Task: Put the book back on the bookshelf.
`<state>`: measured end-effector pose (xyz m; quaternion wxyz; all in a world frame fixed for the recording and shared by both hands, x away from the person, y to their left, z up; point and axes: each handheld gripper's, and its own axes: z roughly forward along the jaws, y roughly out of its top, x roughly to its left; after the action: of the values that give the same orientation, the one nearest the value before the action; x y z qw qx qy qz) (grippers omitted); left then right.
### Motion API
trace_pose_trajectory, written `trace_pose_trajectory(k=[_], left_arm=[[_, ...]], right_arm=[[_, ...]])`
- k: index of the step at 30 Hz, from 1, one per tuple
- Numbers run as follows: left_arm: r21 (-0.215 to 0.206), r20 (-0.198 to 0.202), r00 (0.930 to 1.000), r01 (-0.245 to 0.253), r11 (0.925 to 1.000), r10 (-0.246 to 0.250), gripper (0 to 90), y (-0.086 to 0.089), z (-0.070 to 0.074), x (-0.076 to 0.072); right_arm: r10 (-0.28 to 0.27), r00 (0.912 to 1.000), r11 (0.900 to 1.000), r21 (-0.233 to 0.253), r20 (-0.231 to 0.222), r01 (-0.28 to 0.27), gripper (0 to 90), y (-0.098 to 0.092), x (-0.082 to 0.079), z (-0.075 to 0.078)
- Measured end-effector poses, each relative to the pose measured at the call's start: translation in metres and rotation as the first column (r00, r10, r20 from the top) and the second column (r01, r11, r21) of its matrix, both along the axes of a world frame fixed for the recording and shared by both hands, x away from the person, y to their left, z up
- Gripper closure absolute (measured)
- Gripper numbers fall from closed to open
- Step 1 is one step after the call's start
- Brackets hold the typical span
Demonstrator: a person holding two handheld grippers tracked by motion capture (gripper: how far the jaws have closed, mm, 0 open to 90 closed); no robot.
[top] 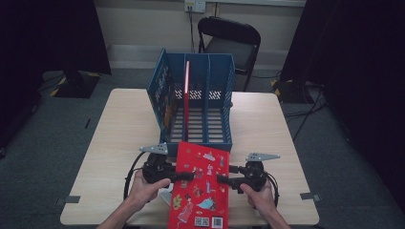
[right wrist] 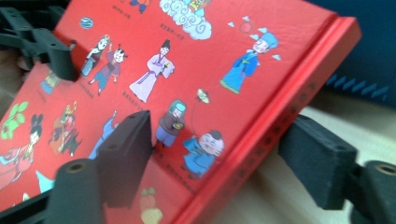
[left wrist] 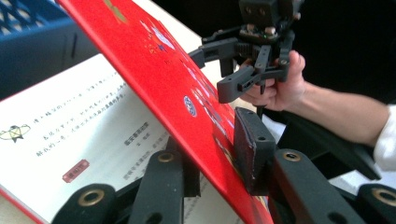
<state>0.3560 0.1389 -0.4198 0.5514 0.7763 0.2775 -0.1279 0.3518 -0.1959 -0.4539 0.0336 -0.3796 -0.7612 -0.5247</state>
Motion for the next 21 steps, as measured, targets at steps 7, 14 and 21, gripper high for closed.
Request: trace_pose_trajectory(k=[7,14,21], left_arm=[[-0.009,0.028,0.9993,-0.026,0.9996,0.026,74.6,0.007,0.009,-0.002],[-0.019,0.038,0.9986,-0.036,0.9992,0.037,75.5,0.011,0.012,-0.007],[-0.044,0.030,0.9991,-0.028,0.9986,0.029,77.0,0.016,0.013,-0.013]], right_arm=[[0.000,0.9994,1.000,0.005,0.034,0.000,33.1,0.004,0.002,0.011],[0.000,0.9986,1.000,0.016,0.053,-0.001,37.5,0.006,0.002,0.018],[0.001,0.9967,0.999,0.036,0.081,-0.004,44.1,0.004,-0.002,0.025]])
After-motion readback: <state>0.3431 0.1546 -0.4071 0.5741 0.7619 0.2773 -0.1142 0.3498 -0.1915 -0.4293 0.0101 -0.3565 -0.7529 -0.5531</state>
